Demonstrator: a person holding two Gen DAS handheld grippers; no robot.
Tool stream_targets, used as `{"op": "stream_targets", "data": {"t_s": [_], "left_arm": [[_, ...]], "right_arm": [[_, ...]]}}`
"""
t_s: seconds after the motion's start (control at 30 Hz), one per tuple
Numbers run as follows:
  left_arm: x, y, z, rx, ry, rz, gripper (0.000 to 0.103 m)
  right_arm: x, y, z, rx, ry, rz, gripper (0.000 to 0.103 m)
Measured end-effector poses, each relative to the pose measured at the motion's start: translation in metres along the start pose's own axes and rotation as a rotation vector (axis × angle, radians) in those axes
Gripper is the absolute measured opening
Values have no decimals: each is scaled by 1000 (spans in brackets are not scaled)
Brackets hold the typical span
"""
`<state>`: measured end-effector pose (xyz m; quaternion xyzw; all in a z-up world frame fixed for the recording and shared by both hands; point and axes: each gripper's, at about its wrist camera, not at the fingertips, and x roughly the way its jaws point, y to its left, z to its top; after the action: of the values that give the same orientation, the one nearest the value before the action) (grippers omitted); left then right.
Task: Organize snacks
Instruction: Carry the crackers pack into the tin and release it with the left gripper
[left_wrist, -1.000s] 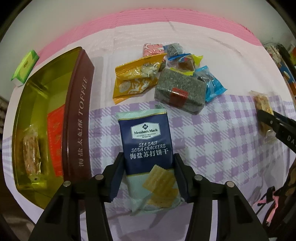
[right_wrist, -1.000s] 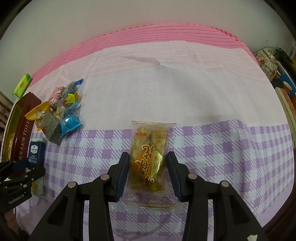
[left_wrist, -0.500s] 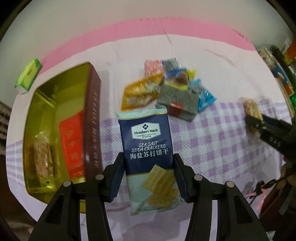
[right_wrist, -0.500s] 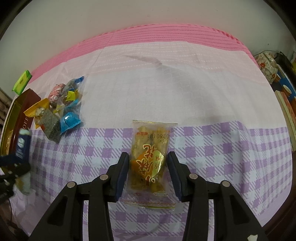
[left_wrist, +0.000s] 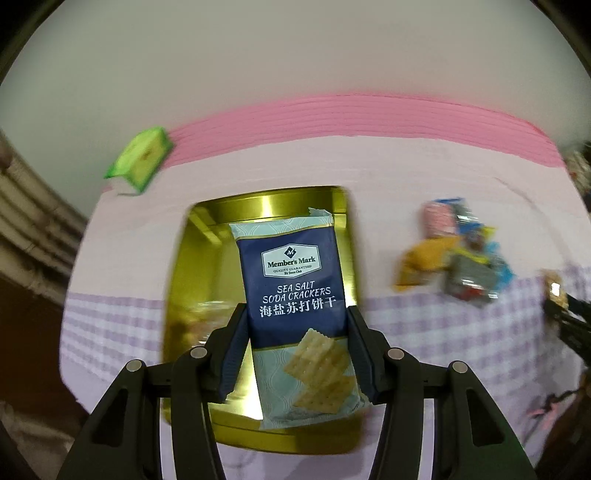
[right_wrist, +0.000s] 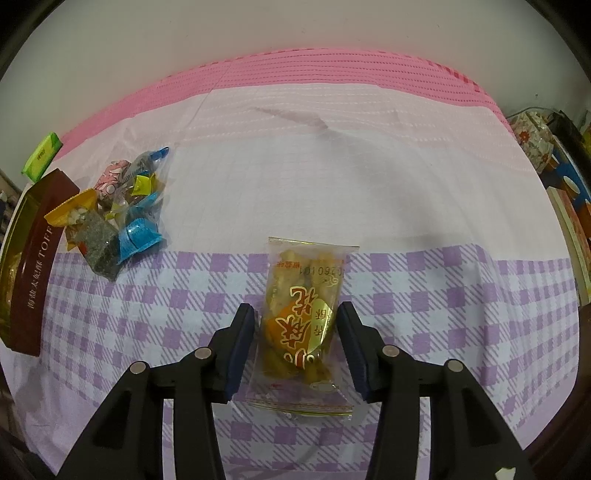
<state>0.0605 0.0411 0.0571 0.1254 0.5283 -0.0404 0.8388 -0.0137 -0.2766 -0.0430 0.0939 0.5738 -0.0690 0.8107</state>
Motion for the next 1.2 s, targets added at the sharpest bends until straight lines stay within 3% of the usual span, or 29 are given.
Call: {"op": "stream_targets", "data": {"t_s": [0.13,0.4,0.9,1.2], "left_arm": [[18,28,-4,-9,34,59,52],[51,49,-24,13,93,125,52],[71,51,-44,100,88,146,52],[71,53,-47,89,62,125,52]], "right_arm": [[0,3,0,-8,2,-13,47],[0,7,0,-1,3,-27,50],[2,10,10,51,25,-36,52],[0,0,9,103,33,-49,36]]}}
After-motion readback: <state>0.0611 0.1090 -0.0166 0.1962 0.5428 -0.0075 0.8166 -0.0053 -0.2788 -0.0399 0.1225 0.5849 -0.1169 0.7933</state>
